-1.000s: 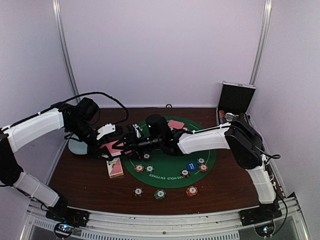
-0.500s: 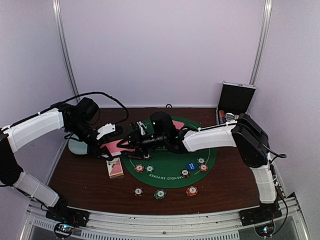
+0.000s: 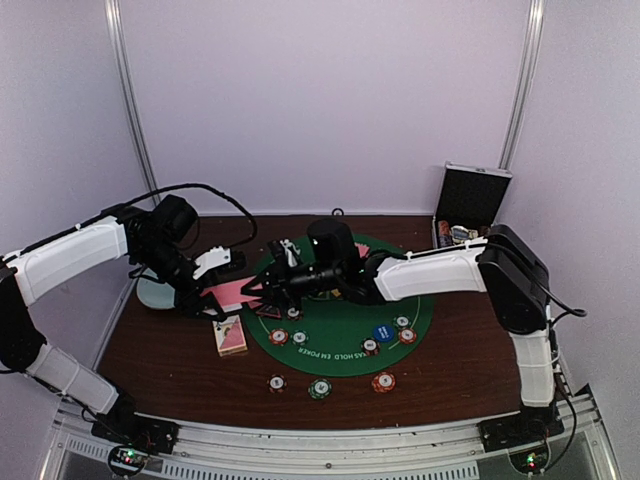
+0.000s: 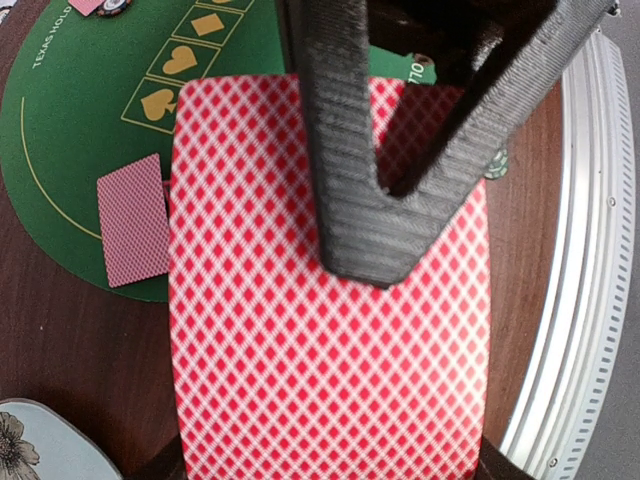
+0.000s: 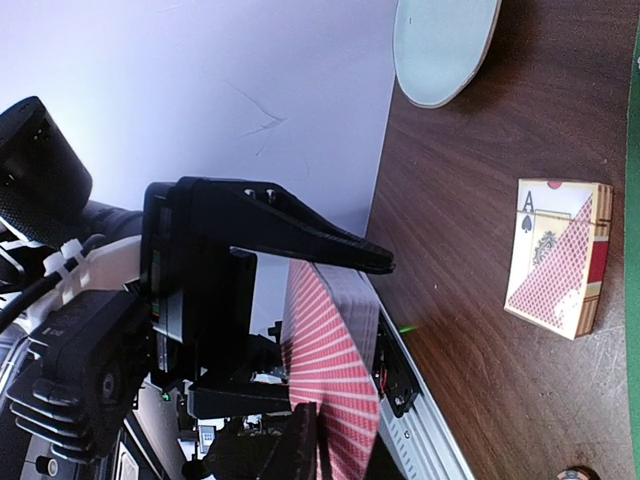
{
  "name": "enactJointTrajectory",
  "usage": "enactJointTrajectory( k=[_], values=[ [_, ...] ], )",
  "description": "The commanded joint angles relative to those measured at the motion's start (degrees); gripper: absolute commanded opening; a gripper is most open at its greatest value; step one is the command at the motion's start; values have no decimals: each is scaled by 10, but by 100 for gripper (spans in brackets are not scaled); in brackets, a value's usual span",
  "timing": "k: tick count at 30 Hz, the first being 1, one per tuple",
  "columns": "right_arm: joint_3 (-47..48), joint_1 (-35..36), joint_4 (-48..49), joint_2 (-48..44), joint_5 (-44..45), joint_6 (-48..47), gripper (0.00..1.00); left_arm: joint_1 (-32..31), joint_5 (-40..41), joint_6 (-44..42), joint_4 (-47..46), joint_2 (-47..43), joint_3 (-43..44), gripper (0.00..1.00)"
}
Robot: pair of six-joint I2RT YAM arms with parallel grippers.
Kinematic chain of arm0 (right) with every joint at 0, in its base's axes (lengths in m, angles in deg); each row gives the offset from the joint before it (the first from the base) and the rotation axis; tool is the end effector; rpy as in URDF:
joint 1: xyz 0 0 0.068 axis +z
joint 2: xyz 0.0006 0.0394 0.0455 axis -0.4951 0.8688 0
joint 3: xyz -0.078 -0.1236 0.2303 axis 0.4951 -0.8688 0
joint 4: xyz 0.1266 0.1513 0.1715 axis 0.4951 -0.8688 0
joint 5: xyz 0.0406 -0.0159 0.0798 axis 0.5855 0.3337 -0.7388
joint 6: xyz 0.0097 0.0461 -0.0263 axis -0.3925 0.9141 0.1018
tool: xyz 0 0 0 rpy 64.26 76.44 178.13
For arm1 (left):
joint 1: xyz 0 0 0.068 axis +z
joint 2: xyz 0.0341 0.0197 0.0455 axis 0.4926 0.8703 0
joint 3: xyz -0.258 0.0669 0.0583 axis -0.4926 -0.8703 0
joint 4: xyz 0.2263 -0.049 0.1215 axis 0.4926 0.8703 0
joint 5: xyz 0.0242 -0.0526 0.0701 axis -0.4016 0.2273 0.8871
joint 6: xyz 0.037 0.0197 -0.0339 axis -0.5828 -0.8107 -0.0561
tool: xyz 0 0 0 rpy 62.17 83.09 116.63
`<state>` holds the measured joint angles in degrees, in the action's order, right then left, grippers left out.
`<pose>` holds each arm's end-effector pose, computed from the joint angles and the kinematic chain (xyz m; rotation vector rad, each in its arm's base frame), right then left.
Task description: Distribute texas hold em gaming equipment
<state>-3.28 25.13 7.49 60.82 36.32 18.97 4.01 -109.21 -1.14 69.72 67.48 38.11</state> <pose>0.2614 0.4145 0.2226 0.3557 -2.3451 -1.9885 0.2288 -0.1265 0.2706 1.4541 2.3099 -0.5977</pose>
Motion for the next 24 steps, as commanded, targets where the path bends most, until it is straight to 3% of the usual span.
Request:
enactJointTrajectory(
  k=[1, 7, 20, 24],
  values=[
    [-10, -3, 3, -32, 2, 3, 11, 3, -7, -8, -14, -13, 0, 15],
    [-20, -9, -35, -55, 0, -14, 2, 3, -2, -12, -14, -11, -2, 15],
    [-157, -74, -110, -162, -28, -59, 0, 3, 0, -14, -14, -12, -2, 15],
    [-198, -106, -193, -194, -36, -118, 0, 3, -3, -15, -14, -13, -1, 15]
  ],
)
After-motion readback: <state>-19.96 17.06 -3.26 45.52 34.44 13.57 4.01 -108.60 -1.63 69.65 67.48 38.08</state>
